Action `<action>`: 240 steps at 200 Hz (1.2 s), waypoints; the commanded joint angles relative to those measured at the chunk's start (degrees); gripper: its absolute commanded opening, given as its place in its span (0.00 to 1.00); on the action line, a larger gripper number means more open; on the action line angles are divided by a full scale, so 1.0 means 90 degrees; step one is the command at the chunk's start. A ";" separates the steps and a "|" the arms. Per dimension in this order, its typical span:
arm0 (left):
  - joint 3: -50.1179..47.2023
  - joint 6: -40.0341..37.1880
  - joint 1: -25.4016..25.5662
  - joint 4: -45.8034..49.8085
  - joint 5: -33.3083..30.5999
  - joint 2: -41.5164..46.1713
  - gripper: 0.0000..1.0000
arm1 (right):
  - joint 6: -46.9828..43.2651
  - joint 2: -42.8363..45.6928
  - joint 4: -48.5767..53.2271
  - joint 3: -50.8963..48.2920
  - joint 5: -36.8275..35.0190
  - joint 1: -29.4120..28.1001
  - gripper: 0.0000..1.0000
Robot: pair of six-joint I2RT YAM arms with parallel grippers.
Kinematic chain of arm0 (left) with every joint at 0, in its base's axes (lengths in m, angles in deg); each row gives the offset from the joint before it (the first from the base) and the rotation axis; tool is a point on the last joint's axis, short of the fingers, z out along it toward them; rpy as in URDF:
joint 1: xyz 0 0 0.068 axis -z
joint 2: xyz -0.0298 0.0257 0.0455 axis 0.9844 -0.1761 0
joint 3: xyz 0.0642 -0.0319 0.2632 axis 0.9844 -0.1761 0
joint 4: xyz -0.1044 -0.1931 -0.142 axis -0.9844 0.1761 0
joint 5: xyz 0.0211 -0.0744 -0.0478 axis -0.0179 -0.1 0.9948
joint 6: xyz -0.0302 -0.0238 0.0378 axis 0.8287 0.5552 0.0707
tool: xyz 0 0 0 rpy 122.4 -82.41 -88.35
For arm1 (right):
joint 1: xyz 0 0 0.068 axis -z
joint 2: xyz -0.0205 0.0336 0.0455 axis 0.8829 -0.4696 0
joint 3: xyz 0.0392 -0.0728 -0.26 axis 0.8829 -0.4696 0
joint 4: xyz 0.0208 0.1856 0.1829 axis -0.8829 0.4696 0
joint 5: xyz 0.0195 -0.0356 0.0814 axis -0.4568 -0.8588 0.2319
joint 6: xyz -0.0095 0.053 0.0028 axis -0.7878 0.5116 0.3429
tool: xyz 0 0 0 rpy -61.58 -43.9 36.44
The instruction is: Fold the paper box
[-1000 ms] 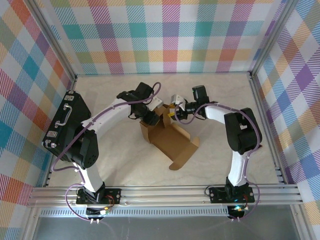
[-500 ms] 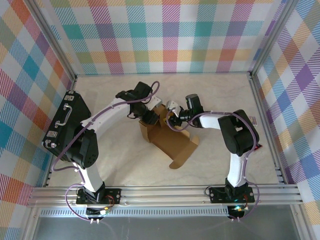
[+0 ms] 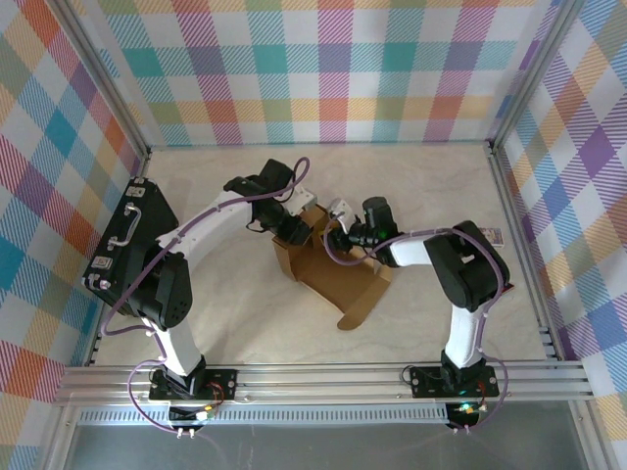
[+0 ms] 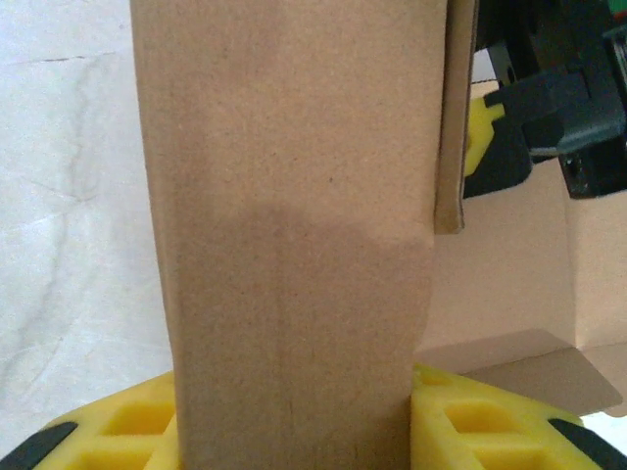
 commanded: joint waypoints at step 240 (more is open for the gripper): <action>0.0569 -0.0061 -0.0055 0.0877 0.0912 0.0107 0.68 | -0.0158 0.0254 -0.2692 -0.1110 0.0591 0.0045 0.40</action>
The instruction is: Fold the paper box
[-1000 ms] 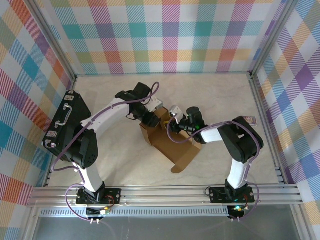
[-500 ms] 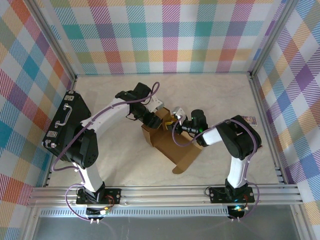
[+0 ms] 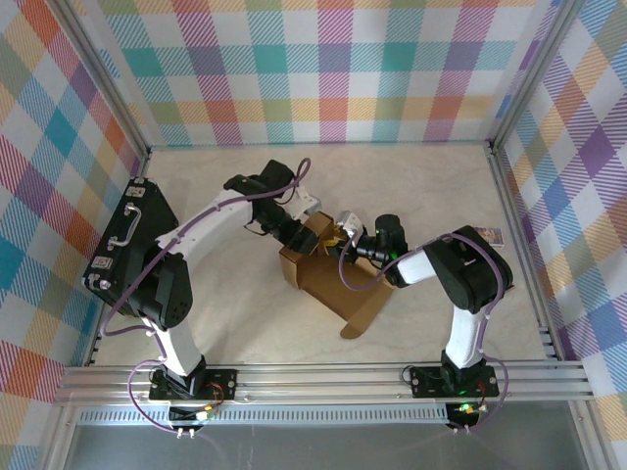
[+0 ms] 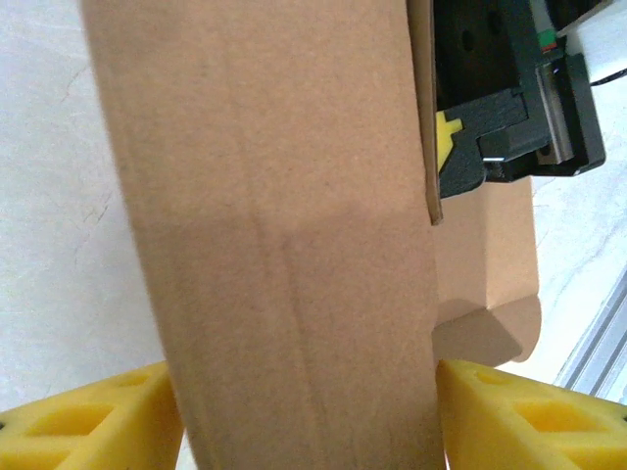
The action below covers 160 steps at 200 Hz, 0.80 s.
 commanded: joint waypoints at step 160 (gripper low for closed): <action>0.0709 0.0143 -0.0182 0.0909 -0.0888 -0.0267 0.76 | 0.0359 -0.0140 -0.0427 0.0584 0.0151 -0.0032 0.45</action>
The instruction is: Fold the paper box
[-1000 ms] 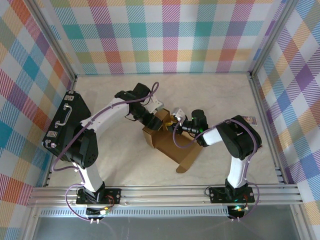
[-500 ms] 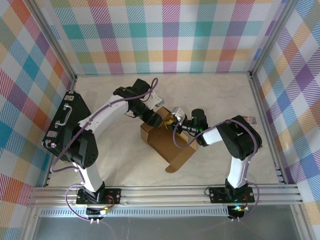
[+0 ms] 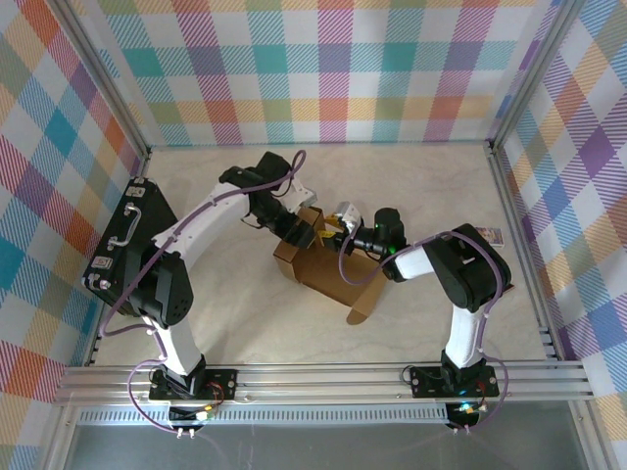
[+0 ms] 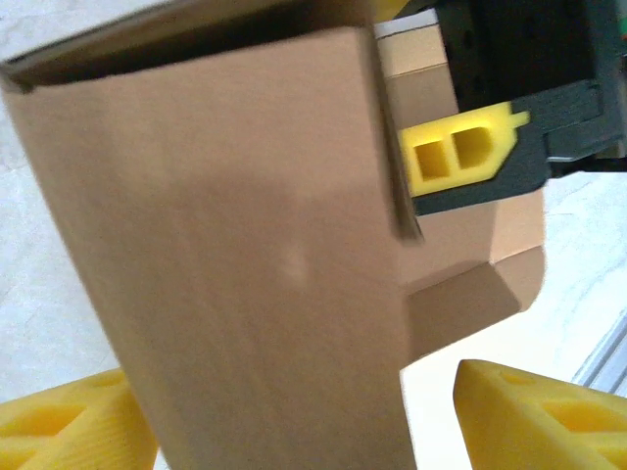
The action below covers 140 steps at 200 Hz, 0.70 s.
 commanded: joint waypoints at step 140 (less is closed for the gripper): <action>0.0535 0.0140 0.0312 0.0686 -0.1502 -0.0387 0.69 | -0.0364 -0.0151 0.1199 0.0870 0.0203 -0.0032 0.47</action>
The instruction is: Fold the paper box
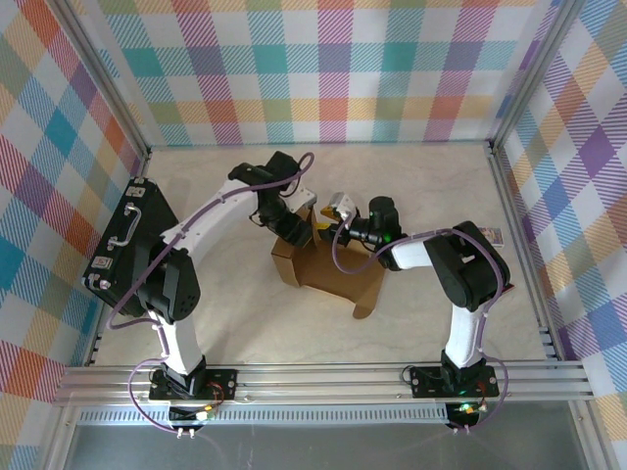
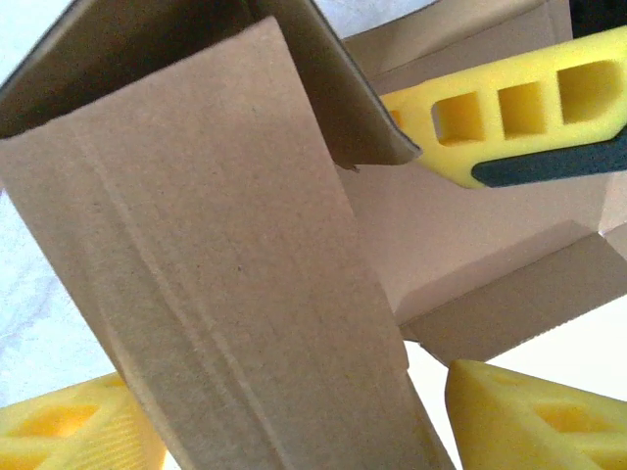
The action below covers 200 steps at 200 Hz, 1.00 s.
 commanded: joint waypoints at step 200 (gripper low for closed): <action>-0.0012 -0.0251 -0.0037 0.0193 0.0115 0.0139 0.46 | -0.0748 -0.0200 0.1026 0.0628 0.0647 -0.0040 0.49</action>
